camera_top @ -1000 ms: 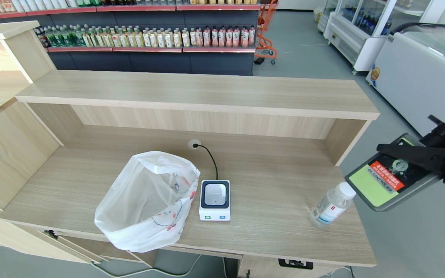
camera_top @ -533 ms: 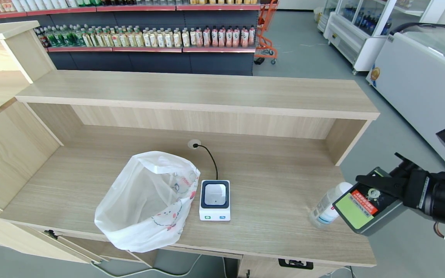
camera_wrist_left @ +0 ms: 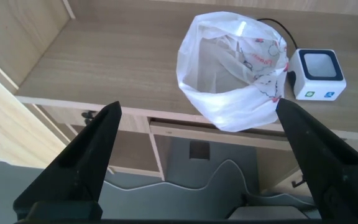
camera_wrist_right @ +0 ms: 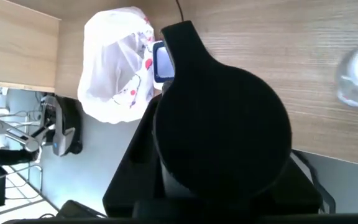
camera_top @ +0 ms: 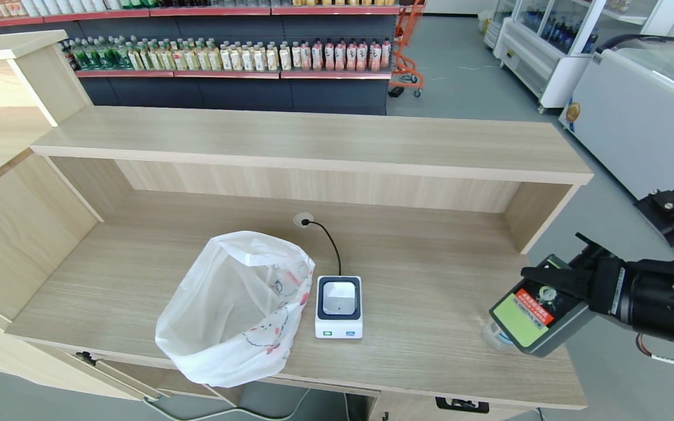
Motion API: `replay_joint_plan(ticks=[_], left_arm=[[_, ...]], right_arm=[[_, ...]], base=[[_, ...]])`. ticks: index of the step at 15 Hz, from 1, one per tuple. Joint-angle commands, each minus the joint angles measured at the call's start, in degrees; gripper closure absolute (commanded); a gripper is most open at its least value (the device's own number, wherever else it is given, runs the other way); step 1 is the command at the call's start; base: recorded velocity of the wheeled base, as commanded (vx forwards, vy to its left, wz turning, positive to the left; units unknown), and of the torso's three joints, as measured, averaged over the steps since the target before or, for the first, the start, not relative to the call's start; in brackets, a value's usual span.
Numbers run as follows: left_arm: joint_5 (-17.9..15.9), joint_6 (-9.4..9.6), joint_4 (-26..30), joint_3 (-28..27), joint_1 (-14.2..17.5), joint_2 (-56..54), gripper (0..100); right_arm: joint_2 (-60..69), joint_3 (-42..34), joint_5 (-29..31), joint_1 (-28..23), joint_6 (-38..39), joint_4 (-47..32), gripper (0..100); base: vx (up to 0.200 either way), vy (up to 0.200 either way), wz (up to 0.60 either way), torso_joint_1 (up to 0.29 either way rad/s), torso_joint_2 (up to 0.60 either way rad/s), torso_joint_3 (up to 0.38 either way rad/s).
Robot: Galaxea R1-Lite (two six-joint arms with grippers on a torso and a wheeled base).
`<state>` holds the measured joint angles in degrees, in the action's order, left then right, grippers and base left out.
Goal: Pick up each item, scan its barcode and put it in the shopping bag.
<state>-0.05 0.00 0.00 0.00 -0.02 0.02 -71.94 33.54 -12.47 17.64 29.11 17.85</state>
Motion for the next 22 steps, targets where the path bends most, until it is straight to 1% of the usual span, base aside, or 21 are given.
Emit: replay_joint_plan(ticks=[1,5,10,11,15,17,19,20,21,22], left_arm=[[0.0,0.00,0.0,0.0,0.0,0.0,0],[0.0,0.00,0.0,0.0,0.0,0.0,0],[0.0,0.00,0.0,0.0,0.0,0.0,0],[0.0,0.09,0.0,0.0,0.0,0.0,0],[0.0,0.09,0.0,0.0,0.0,0.0,0],[0.0,0.09,0.0,0.0,0.0,0.0,0],[0.0,0.09,0.0,0.0,0.0,0.0,0],[0.0,0.09,0.0,0.0,0.0,0.0,0],[0.0,0.09,0.0,0.0,0.0,0.0,0],[0.0,0.09,0.0,0.0,0.0,0.0,0]], right_arm=[[-3.0,0.2,0.0,0.2,-0.1,1.5,100],[-8.2,1.0,0.8,0.1,-2.3,2.6,100],[-21.8,2.2,5.4,1.3,-3.3,15.3,100],[-24.0,2.4,6.1,1.3,-3.8,17.3,100],[-33.1,4.6,5.8,1.3,-3.9,25.7,100],[-36.3,7.3,5.8,1.3,-5.0,26.3,100],[-38.4,9.7,5.8,2.8,-6.5,26.3,100],[-38.4,9.7,5.8,2.8,-6.5,26.3,100],[-40.1,11.5,5.8,4.4,-7.6,26.3,100],[-41.0,12.2,5.9,4.9,-7.6,26.4,100]], base=[[0.000,0.200,0.00,0.017,0.01,0.002],[0.000,0.200,0.00,0.001,0.00,0.004],[0.000,0.200,0.00,0.000,0.00,0.001],[0.000,0.000,0.00,0.000,0.00,0.000],[0.000,0.000,0.00,0.000,0.00,0.000],[0.000,0.000,0.00,0.000,0.00,0.000],[0.000,0.000,0.00,0.000,0.00,0.000],[0.000,0.000,0.00,0.000,0.00,0.000],[0.000,0.000,0.00,0.000,0.00,0.000],[0.000,0.000,0.00,0.000,0.00,0.000]])
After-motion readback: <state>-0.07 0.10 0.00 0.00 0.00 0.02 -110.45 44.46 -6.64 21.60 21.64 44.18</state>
